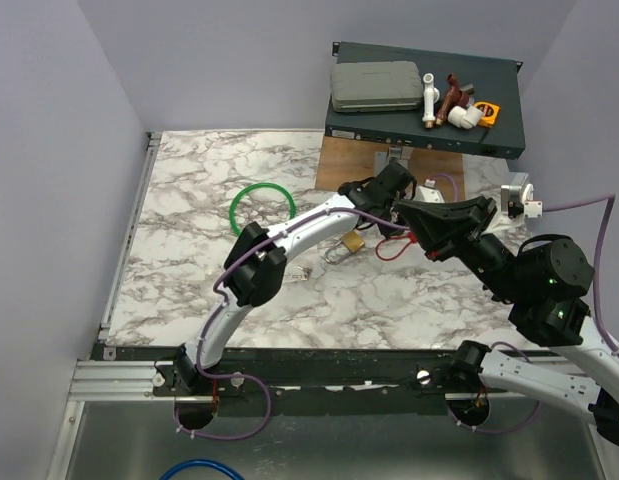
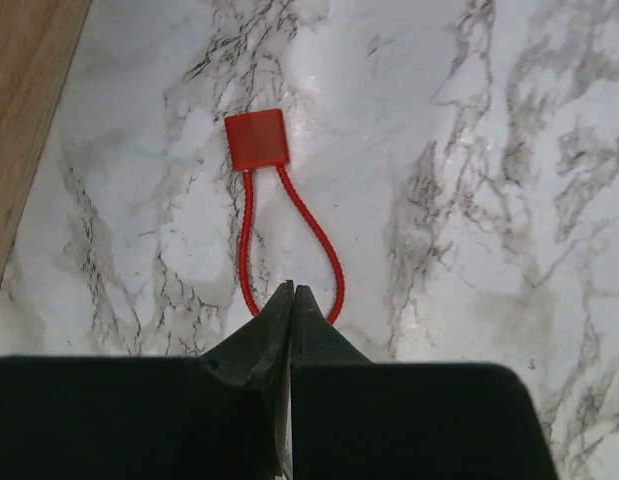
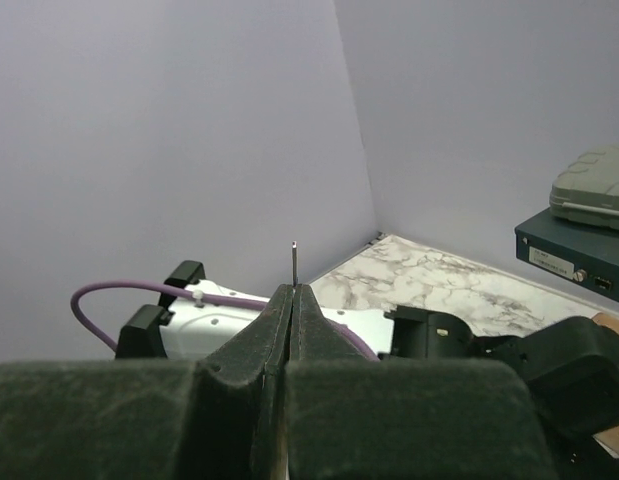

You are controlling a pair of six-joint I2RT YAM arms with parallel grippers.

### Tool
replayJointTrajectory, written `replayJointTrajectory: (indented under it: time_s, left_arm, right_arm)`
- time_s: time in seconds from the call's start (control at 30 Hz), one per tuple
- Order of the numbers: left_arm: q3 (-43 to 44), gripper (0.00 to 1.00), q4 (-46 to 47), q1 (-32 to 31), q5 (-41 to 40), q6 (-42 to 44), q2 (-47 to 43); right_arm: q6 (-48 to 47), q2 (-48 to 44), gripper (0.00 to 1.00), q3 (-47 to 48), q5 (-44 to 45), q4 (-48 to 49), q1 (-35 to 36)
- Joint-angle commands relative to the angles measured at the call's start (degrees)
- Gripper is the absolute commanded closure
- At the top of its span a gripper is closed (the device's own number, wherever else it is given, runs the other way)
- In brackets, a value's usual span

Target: Unlock with the key

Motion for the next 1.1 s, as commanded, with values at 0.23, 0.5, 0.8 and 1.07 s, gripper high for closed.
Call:
replayJointTrajectory:
  time_s: [0.23,0.5,0.8,1.07]
  left_arm:
    - [2.86,1.0,-8.92,-1.62,-12.41,-5.91,7.39]
    - [5.82,1.0,-11.07,-2.99,-17.02,-7.06,9.19]
    - [11.97,1.0,-15.51,-5.74,-24.81,-7.47,13.09]
    - [10.95,1.0,-14.74,-6.09,-19.84,-8.98,12.36]
  right_arm:
    - [0.1,0.13,0.99,0.46,-1.07,0.27,-0.27]
    - [0.71,0.49,0.99,0.79,-1.76,0.19,-0.3]
    - [1.55,-0.09,0.99,1.49,-2.02,-0.24,-0.28]
    - [1.7,-1.1,0.99,0.99,-1.85,-0.23,-0.34]
